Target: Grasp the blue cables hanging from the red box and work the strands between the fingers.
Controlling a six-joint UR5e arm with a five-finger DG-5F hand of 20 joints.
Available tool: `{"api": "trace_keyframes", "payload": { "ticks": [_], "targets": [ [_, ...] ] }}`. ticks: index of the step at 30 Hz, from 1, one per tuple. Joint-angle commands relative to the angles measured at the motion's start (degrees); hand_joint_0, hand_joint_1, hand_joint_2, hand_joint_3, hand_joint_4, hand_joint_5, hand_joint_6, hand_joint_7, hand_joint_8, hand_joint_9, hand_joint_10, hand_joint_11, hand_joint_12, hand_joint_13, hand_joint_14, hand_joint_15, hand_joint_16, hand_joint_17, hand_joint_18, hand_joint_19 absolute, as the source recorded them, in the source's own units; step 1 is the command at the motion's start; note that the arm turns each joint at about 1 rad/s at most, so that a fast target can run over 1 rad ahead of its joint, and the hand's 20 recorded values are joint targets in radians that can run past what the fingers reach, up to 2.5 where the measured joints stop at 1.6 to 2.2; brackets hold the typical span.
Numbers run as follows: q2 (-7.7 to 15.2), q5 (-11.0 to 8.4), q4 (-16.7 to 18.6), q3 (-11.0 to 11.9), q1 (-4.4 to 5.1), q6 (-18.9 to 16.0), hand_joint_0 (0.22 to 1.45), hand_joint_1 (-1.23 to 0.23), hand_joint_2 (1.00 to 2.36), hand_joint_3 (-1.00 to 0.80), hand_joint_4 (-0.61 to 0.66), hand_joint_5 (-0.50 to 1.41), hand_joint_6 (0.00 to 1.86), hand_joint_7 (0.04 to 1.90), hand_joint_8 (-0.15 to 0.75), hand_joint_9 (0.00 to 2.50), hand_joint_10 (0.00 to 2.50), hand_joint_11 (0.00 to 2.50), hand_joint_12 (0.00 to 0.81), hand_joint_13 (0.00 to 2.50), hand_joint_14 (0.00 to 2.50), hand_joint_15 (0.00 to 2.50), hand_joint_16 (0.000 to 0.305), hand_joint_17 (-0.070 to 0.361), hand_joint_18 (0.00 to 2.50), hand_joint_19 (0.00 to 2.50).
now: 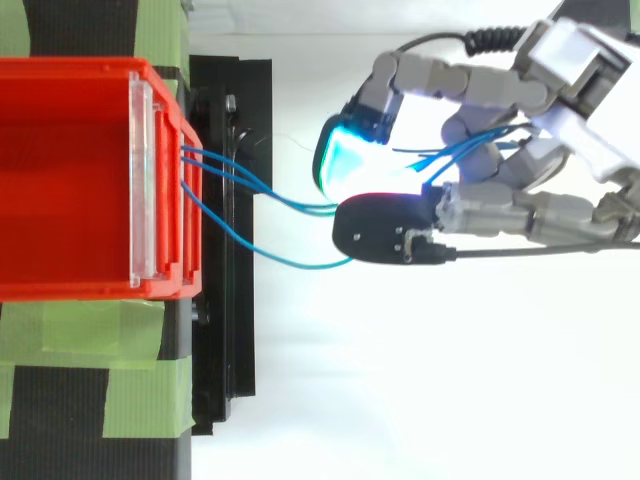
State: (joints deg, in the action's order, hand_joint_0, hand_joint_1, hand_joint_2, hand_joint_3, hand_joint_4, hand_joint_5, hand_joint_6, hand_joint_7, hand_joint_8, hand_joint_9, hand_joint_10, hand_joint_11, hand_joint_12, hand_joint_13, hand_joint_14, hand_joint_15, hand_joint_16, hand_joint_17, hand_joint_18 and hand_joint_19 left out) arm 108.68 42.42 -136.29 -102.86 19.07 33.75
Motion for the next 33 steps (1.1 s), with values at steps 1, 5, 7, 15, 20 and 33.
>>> {"api": "trace_keyframes", "payload": {
  "ticks": [1,5,7,15,20,33],
  "targets": [
    [0.9,0.12,0.9,-0.1,0.62,-1.5,0.99,-0.63,1.02,-0.06,0.32,0.47,0.0,1.46,0.532,1.78,2.5,2.5,0.684,1.96,2.5,1.71,0.243,0.182,2.5,0.6],
    [2.6,0.12,1.7,0.0,1.14,-3.0,0.99,-0.63,1.02,-0.06,0.32,0.47,0.0,1.46,0.532,1.78,2.5,2.5,0.684,1.96,2.5,1.71,0.243,0.182,2.5,0.6],
    [2.7,0.12,2.0,-0.1,1.14,-3.3,0.99,-0.63,1.02,-0.06,0.32,0.47,0.0,1.46,0.532,1.78,2.5,2.5,0.684,1.96,2.5,1.71,0.243,0.182,2.5,0.6],
    [2.7,-0.05,3.0,-0.1,1.14,-3.2,0.97,-0.65,1.02,-0.07,0.32,0.45,0.0,1.45,0.532,1.78,2.5,2.5,0.684,1.96,2.5,1.71,0.243,0.182,2.5,0.6],
    [2.7,0.21,2.8,-0.1,1.14,-3.4,0.93,-0.75,1.02,-0.18,0.29,0.22,0.48,1.26,0.532,1.78,2.5,2.5,0.684,1.96,2.5,1.71,0.243,0.182,2.5,0.6],
    [0.8,0.65,0.9,0.3,-0.17,-3.5,1.06,-0.68,1.02,-0.07,0.28,0.27,0.5,1.24,0.532,1.78,2.5,2.5,0.684,1.96,2.5,1.71,0.243,0.182,2.5,0.6]
  ]
}}
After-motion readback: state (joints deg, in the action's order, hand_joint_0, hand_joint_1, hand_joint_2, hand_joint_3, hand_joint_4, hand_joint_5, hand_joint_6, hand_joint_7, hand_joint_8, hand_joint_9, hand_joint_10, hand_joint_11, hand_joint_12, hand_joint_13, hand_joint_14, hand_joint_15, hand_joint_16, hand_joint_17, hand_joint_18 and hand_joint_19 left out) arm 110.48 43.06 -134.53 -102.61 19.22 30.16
